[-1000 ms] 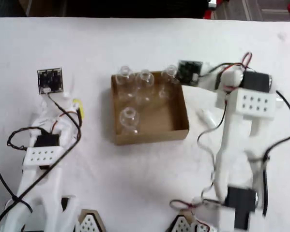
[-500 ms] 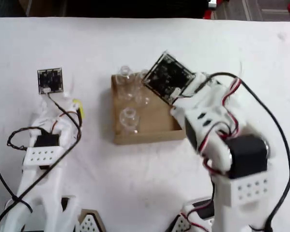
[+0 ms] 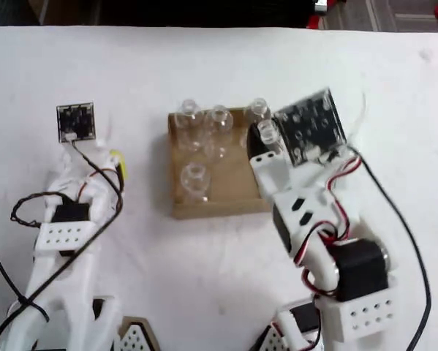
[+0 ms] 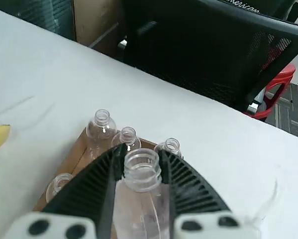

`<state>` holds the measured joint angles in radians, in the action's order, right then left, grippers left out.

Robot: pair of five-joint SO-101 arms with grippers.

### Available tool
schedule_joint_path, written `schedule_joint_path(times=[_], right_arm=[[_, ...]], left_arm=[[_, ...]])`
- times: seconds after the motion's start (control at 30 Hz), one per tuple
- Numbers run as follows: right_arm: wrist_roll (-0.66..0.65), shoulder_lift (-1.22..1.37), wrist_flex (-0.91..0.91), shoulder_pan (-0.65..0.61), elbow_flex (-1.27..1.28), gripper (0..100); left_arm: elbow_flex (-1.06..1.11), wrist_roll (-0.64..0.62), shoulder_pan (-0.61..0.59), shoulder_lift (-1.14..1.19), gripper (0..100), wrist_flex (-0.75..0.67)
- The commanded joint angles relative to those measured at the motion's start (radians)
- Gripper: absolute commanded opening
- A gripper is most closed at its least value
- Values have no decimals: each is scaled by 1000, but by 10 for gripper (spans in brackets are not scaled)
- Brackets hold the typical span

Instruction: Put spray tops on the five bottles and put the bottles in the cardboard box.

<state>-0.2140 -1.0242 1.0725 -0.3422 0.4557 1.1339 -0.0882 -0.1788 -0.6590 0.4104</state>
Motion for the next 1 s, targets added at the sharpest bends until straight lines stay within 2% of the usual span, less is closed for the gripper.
schedule_joint_path(times=[0.0, 0.33, 0.5, 0.63, 0.83, 0.97], right_arm=[[58, -151, -229, -8, 189, 15], [97, -202, -585, 41, 509, 15], [158, -202, -634, 70, 594, 15], [181, -202, -665, 61, 646, 15], [181, -163, -946, 28, 796, 15], [181, -56, -1020, -19, 822, 15]], left_arm=[[-11, 11, 13, -30, 94, -26], [-9, 12, 24, -30, 94, -26], [-9, 12, 24, -30, 94, -29], [-9, 12, 24, -30, 94, -29], [-9, 12, 22, -30, 94, -29], [-12, 12, 22, -30, 94, -29]])
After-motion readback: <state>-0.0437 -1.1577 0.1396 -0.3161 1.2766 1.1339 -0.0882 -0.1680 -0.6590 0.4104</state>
